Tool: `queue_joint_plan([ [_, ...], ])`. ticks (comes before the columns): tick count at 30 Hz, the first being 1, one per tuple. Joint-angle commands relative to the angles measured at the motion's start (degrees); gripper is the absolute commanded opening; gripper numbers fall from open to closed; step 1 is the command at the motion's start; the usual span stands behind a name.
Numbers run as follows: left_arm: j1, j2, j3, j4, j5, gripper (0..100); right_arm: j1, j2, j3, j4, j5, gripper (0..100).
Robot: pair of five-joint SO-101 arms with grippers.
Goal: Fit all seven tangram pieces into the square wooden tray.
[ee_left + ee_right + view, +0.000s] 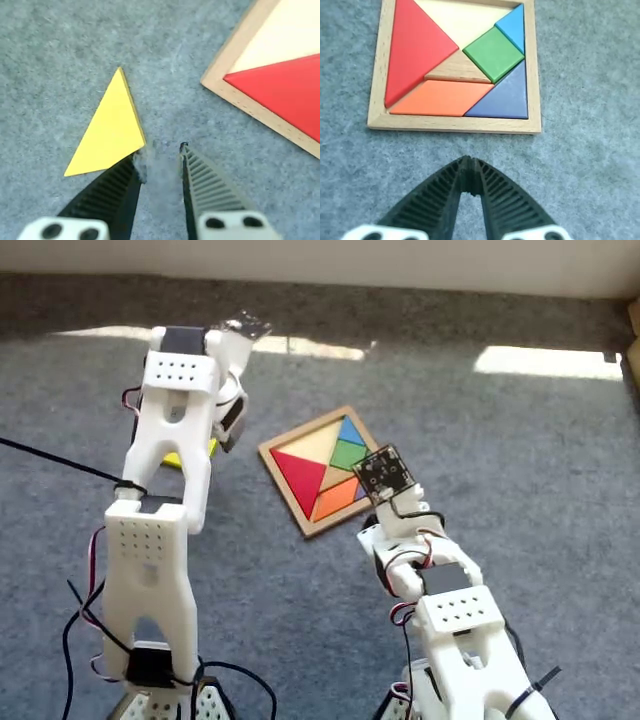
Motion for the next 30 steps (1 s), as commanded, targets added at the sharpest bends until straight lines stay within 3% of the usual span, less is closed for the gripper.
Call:
queue_joint_plan([
  [1,-3.7,-5.1,-0.9,-1.8,0.0,24,0.5,-1.6,-0.2,-1.1,0.5,0.6],
  [4,-6.4,-5.0,0.0,-4.7,-2.9,34,0.5,-1.6,-0.2,-1.1,0.5,0.6],
  [8,-8.2,-5.0,4.2,-8.3,-13.2,32,0.5,-1.6,-0.2,-1.1,0.5,0.6],
  [10,-9.3,-5.0,5.7,-10.3,-14.9,32,0.5,-1.6,-0.2,-1.1,0.5,0.6],
  [20,-10.8,-3.3,10.6,-18.1,-16.8,32,0.5,-1.5,-0.2,-1.2,0.4,0.6],
  [27,-11.9,6.3,0.5,-18.2,-16.7,30,0.5,-1.3,-0.2,-1.2,0.3,0.6],
  [30,-12.9,9.0,-5.9,-14.3,-16.8,30,0.5,-1.3,-0.2,-1.2,0.3,0.6],
])
